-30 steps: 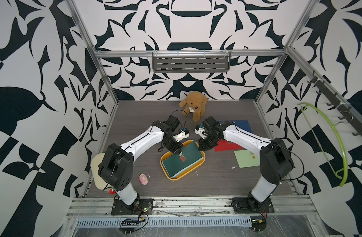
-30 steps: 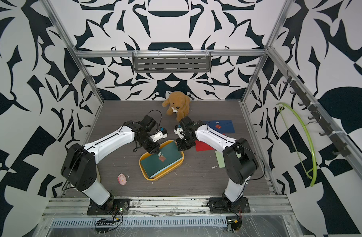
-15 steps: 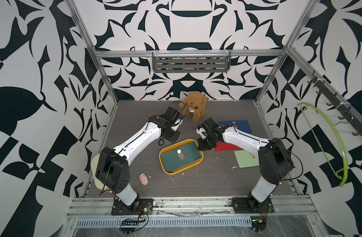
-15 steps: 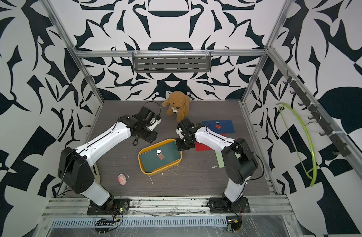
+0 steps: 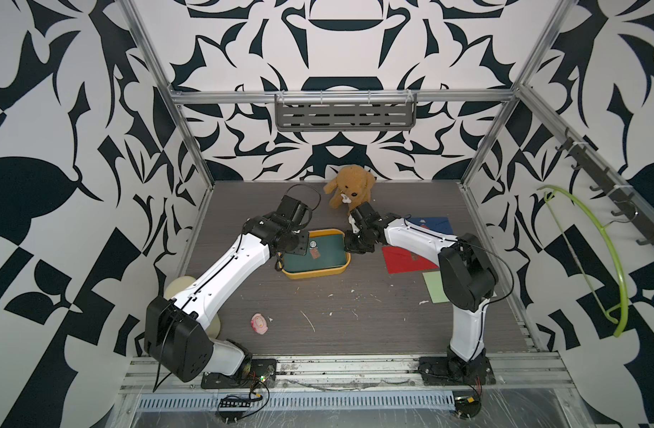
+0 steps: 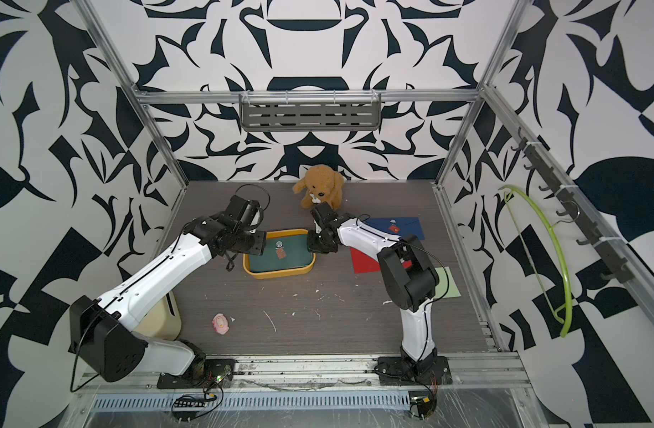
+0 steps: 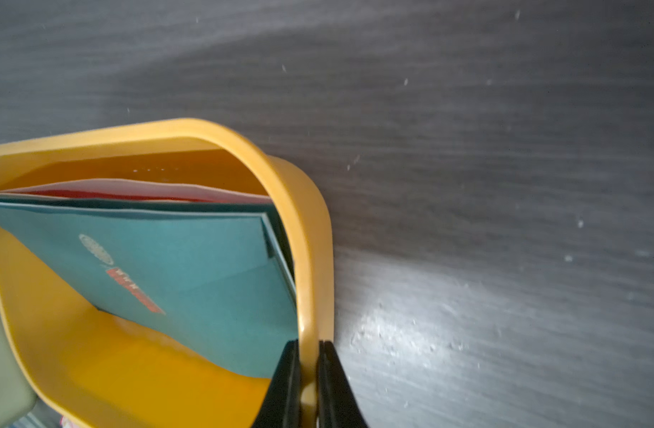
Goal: Put the sealed envelopes into the storage box
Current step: Place the storage box at the center of the board, then pick up the envelope from the center of the board.
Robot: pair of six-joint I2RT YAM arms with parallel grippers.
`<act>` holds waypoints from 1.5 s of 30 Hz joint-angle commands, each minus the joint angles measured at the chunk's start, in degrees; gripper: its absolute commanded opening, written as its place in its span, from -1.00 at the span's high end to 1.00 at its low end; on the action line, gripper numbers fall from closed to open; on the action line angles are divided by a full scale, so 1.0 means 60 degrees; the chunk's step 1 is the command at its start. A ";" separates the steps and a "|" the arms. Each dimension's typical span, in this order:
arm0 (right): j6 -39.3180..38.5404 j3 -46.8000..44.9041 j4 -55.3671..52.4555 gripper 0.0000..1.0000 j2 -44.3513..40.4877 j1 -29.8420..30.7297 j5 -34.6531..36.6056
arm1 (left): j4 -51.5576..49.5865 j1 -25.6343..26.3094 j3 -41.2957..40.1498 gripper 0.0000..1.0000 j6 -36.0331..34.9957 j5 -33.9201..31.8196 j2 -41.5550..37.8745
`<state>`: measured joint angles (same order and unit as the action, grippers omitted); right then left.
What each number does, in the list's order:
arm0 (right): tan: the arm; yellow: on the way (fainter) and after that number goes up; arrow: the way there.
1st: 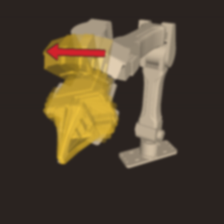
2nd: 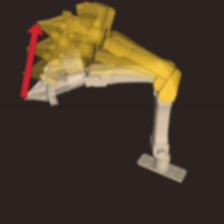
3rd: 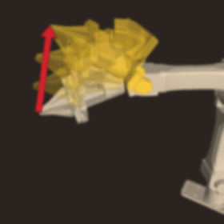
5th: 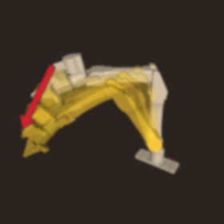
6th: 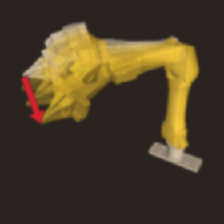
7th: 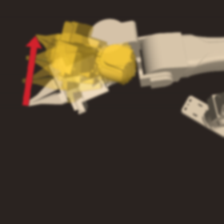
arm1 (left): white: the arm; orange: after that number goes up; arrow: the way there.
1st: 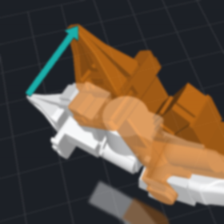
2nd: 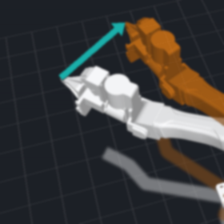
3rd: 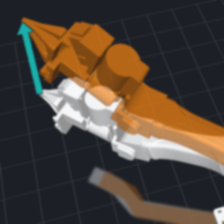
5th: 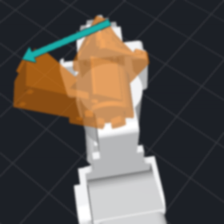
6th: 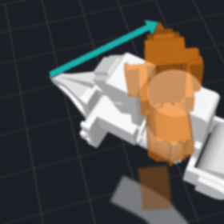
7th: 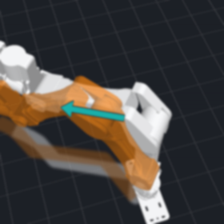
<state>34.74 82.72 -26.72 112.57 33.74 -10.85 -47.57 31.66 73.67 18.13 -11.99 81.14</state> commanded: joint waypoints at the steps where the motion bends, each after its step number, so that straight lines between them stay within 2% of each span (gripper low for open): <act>1: 0.0102 0.0371 0.0079 0.51 -0.0247 0.0002 0.0403 | -0.0013 -0.0081 -0.0156 -0.02 0.0378 -0.0101 -0.0054; 4: -0.0323 0.0182 -0.0422 0.08 -0.0819 -0.0052 0.0704 | -0.0013 -0.0077 -0.0171 -0.02 0.0735 0.0075 -0.0018; 8: -0.0900 -0.0525 -0.1002 -0.23 -0.1714 -0.0545 0.1208 | -0.0114 0.0575 -0.0341 -0.01 0.1803 -0.0419 -0.0045; 14: -0.1544 -0.1971 -0.1348 -0.28 -0.2489 -0.2266 0.1080 | 0.0809 0.2560 -0.0968 -0.01 0.3644 -0.0761 -0.0054; 17: -0.1961 -0.2224 -0.1420 -0.24 -0.2369 -0.2933 0.0957 | 0.1556 0.3537 -0.1254 -0.01 0.4478 -0.0809 0.0303; 19: -0.2233 -0.2174 -0.1499 -0.20 -0.2142 -0.3126 0.0886 | 0.2174 0.3861 -0.1504 -0.01 0.4815 -0.0578 0.0662; 21: -0.2466 -0.2009 -0.1599 -0.16 -0.1849 -0.3191 0.0897 | 0.2817 0.3870 -0.1677 -0.01 0.4960 0.0017 0.1202; 25: -0.2719 -0.1839 -0.1677 -0.07 -0.1322 -0.3186 0.0860 | 0.3199 0.3801 -0.1468 0.09 0.4596 0.0307 0.2096; 28: -0.2758 -0.1994 -0.1579 0.00 -0.1113 -0.3186 0.0595 | 0.3156 0.3340 -0.1378 0.17 0.4337 0.0692 0.2552; 33: -0.2725 -0.2456 -0.1333 0.07 -0.1067 -0.2968 0.0203 | 0.3422 0.2377 -0.1837 0.23 0.3935 0.1017 0.2466; 38: -0.2310 -0.2933 -0.1062 0.08 -0.1208 -0.2189 0.0091 | 0.2718 0.1968 -0.1556 0.23 0.3225 0.0769 0.2540; 45: -0.1371 -0.3023 -0.0610 0.10 -0.1241 -0.0558 0.0000 | 0.2678 0.1251 -0.1937 0.21 0.3091 0.0870 0.2072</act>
<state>23.03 65.17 -30.50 104.95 26.94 -8.84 -29.95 41.01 63.18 38.35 -6.83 96.18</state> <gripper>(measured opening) 0.449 0.396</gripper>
